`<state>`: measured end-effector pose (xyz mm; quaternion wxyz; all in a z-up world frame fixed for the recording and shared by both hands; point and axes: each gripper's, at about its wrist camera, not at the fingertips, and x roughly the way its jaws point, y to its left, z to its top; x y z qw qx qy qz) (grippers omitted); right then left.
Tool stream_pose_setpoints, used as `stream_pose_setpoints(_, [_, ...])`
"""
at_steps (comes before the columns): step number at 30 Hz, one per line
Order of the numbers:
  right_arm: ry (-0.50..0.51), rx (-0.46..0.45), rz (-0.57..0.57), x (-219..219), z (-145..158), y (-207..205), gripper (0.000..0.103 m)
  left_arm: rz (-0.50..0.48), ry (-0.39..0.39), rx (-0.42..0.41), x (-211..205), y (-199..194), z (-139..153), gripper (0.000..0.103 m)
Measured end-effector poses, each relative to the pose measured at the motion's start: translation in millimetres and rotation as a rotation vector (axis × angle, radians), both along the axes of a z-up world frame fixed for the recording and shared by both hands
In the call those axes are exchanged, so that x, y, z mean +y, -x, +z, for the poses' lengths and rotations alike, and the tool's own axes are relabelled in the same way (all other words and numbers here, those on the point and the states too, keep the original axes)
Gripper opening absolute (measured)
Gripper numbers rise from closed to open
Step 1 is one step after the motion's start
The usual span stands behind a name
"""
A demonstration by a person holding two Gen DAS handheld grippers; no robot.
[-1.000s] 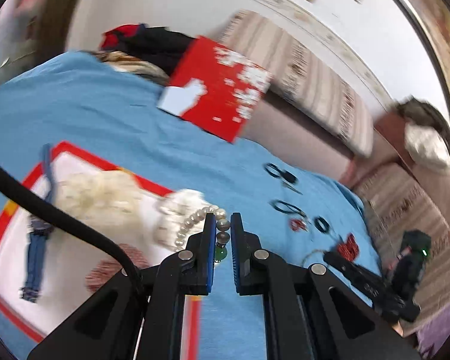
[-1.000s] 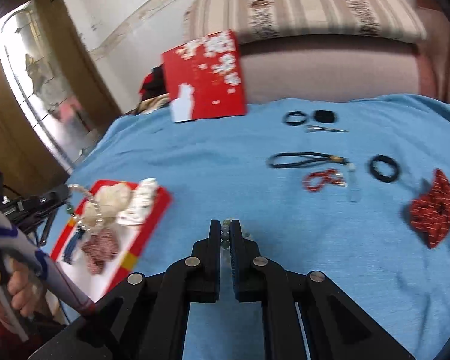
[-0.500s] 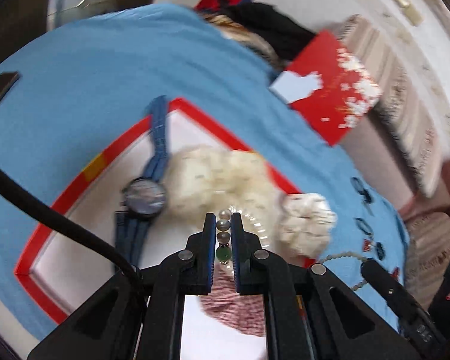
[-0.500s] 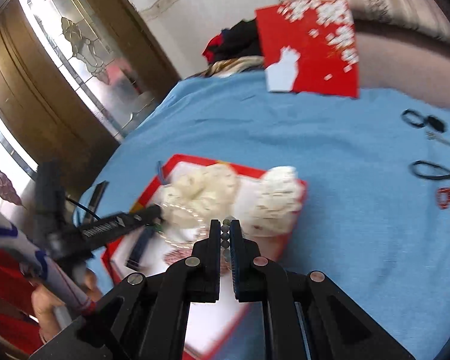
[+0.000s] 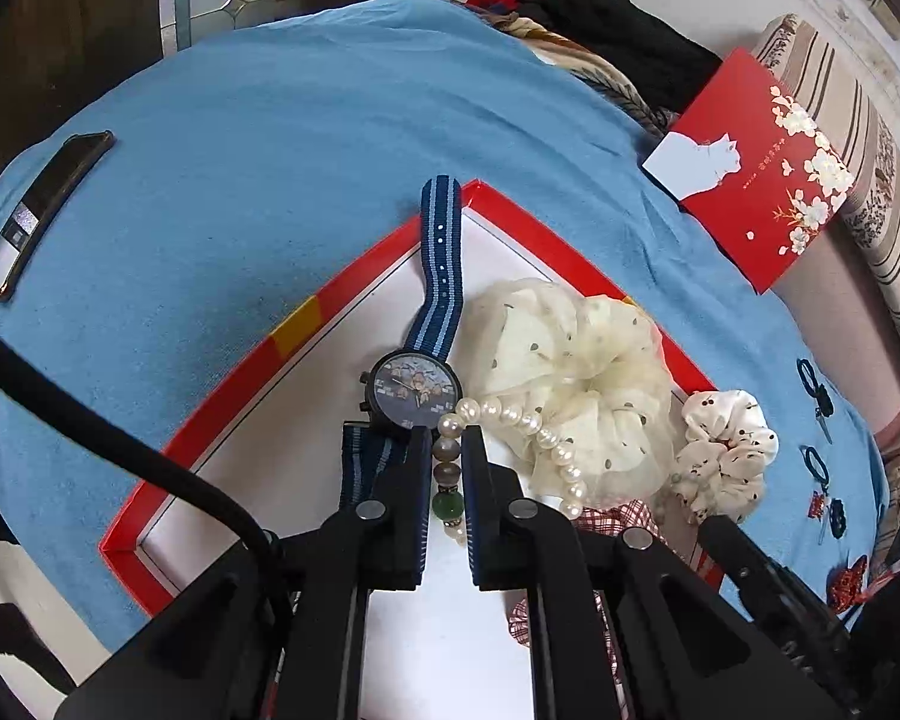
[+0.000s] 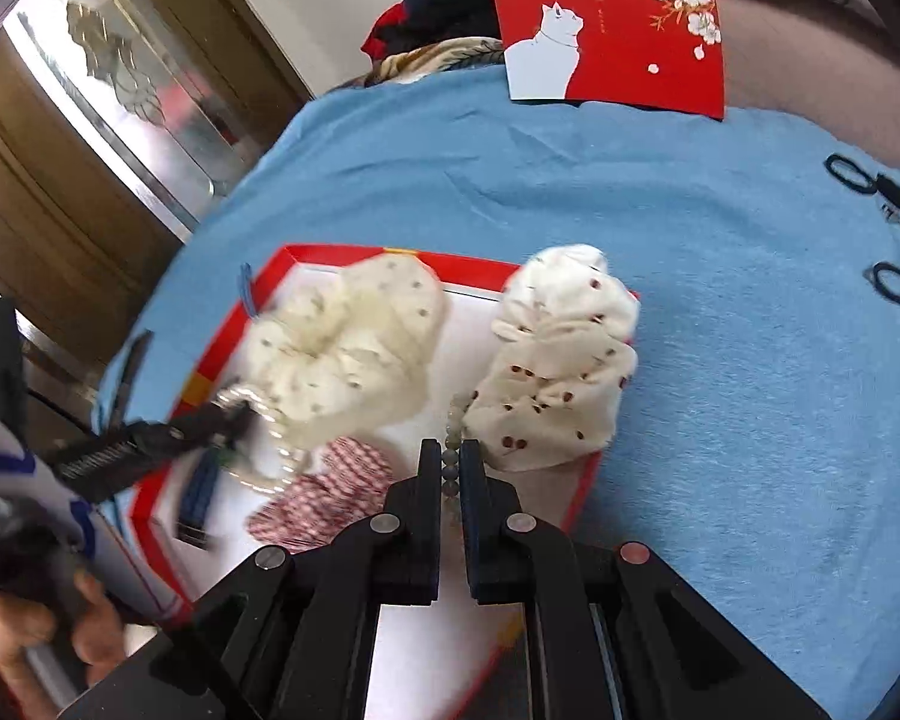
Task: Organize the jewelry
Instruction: 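Carry both pearl bracelets into the red-rimmed white box and open both tools, then move both tools back toward the red polka-dot scrunchie and red bead bracelet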
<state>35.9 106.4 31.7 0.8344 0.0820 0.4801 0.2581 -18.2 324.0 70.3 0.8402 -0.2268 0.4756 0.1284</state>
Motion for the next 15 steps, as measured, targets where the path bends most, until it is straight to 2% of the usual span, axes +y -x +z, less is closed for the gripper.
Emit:
stream_pose_setpoints(5, [0.056, -0.049, 0.005, -1, 6, 4, 0.009, -0.007, -0.003, -0.047, -7, 2, 7, 0.009])
stream_pose_setpoints(7, [0.064, -0.059, 0.009, -3, 9, 5, 0.017, -0.008, -0.005, -0.062, -9, 2, 10, 0.009])
stream_pose_setpoints(9, [0.066, -0.079, 0.002, -8, 14, 9, 0.030, -0.015, -0.003, -0.076, -11, 3, 13, 0.012])
stream_pose_setpoints(11, [0.063, -0.102, -0.008, -16, 22, 14, 0.031, -0.024, 0.017, -0.097, -14, 5, 16, 0.026])
stream_pose_setpoints(15, [0.035, -0.142, -0.043, -34, 42, 18, 0.031, -0.008, -0.004, -0.162, -24, 16, 19, 0.037])
